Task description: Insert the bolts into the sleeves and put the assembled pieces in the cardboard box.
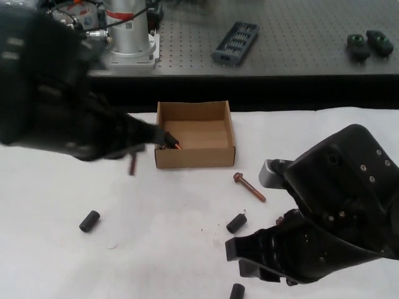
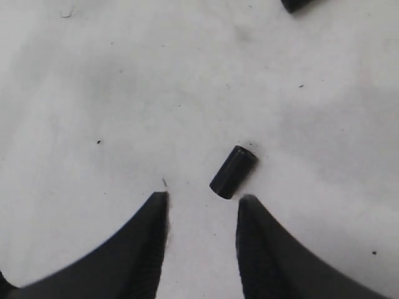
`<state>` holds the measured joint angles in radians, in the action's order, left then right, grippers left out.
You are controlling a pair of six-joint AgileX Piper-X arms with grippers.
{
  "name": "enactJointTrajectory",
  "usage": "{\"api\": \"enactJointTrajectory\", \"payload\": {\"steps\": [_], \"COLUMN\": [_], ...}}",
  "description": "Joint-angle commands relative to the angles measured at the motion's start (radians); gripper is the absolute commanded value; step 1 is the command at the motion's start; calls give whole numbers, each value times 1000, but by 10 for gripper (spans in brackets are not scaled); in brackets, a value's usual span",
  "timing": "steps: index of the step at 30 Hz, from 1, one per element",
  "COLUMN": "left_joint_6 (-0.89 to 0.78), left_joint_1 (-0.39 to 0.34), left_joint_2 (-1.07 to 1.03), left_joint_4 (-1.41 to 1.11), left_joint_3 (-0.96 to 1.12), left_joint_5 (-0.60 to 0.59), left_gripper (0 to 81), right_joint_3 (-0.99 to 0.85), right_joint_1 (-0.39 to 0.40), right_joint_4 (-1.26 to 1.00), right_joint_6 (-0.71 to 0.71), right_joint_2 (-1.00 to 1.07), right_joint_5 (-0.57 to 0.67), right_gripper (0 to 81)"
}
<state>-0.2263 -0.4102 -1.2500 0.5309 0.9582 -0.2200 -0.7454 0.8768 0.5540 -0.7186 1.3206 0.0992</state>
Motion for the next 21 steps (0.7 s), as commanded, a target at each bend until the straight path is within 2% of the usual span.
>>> {"api": "enactJointTrajectory", "payload": {"steps": [1,6,13,21], "left_joint_6": [-6,-68,-68,-24], "left_joint_1": [3,3,3,3], "left_joint_2": [138,361,596,689], "left_joint_4": [-13,-11,-9,55], "left_joint_3": [-61,-158,-173,-173], "left_joint_5": [-11,-79,-84,-84], "left_gripper": [6,6,6,6], "right_joint_3": [-1,-11,-93,-238], "right_joint_1": [-5,-5,-1,-1], "right_joint_4": [2,11,26,89], "right_joint_6": [-124,-289,-483,-504], "right_joint_2": [27,150,287,369], "right_joint_5": [-21,33,37,-41], "right_gripper": [286,286,286,286]}}
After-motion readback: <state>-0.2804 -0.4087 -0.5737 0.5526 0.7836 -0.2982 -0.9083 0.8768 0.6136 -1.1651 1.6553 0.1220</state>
